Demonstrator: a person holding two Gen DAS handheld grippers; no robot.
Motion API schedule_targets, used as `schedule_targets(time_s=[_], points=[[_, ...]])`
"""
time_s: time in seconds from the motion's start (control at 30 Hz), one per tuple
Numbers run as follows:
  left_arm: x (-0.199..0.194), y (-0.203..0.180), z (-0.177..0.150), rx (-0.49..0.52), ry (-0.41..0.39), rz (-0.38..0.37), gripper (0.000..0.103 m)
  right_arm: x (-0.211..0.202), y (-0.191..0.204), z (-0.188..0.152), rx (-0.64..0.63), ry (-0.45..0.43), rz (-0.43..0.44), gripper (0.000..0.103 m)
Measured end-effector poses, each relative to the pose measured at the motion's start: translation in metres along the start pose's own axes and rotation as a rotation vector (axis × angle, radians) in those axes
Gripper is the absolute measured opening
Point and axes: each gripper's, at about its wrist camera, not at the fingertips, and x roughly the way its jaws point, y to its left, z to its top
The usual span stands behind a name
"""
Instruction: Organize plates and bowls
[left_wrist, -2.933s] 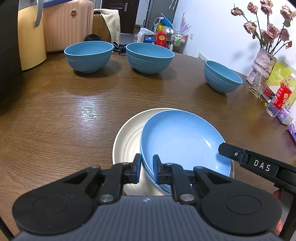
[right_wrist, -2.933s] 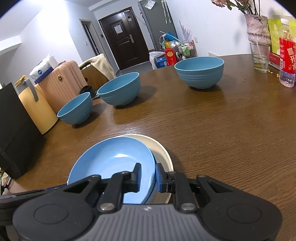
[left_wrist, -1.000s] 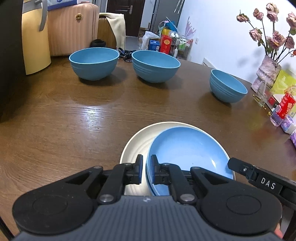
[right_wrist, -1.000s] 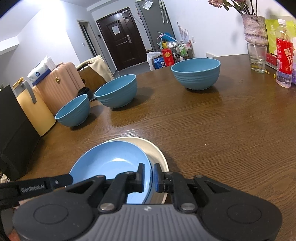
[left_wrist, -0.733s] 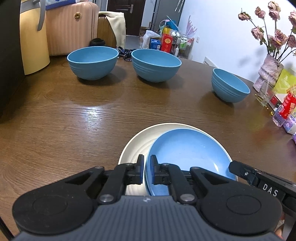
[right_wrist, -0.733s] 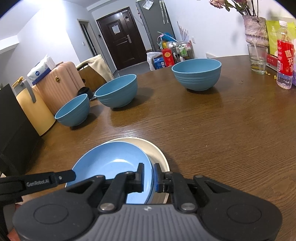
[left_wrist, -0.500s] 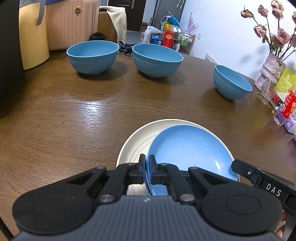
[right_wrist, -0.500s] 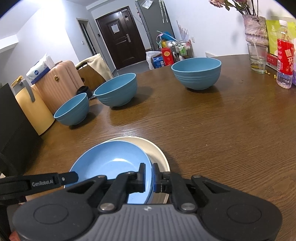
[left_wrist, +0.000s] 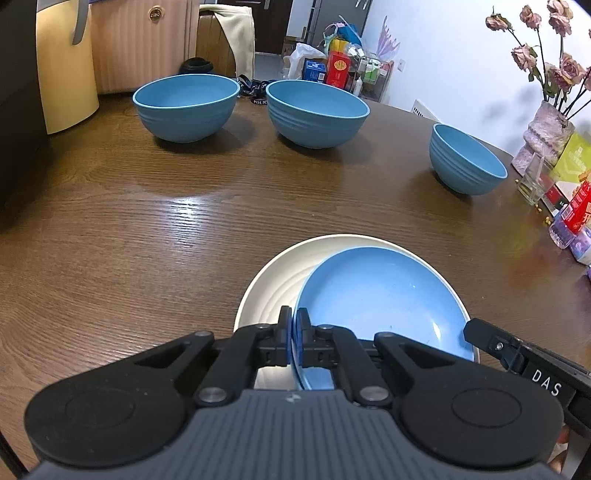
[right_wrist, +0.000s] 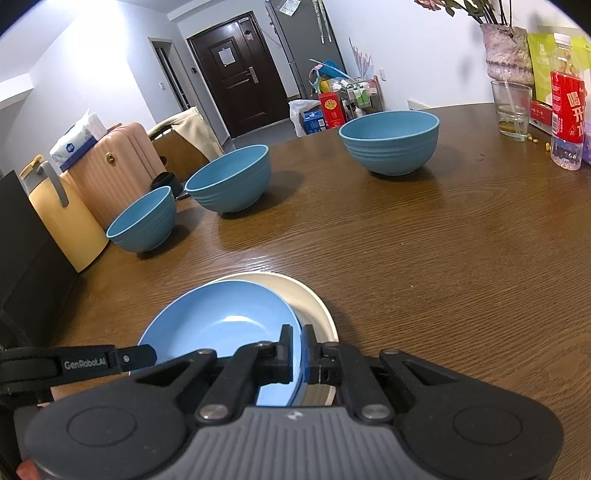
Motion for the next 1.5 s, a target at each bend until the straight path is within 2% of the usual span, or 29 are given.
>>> schedule_targets(time_s=[0.2,0.47,0.57,0.7,0.93,1.17,1.5], points=[[-0.005,0.001,0.001,0.001,-0.018,-0.008,0.004,0.001,-0.001,0.0,0.001,0.011,0.003,0.005],[-0.001,0.003,0.0,-0.024,0.005,-0.041,0.004,0.001,0.002,0.0,0.005,0.016,0.043,0.003],[-0.001,0.004,0.0,-0.03,0.006,-0.039,0.004,0.0,0.0,0.001,0.015,0.007,0.03,0.003],[0.0,0.004,-0.001,-0.03,0.008,-0.034,0.004,-0.001,-0.006,0.003,0.036,-0.001,0.013,0.011],[0.0,0.004,0.0,-0.034,0.009,-0.035,0.004,0.006,-0.001,0.002,-0.001,0.019,-0.005,0.011],[-0.001,0.005,0.0,-0.038,0.011,-0.037,0.004,0.005,0.001,0.002,-0.006,0.015,-0.015,0.002],[-0.001,0.013,0.003,-0.067,0.033,-0.058,0.003,-0.002,0.0,0.005,0.006,0.007,0.002,0.002]])
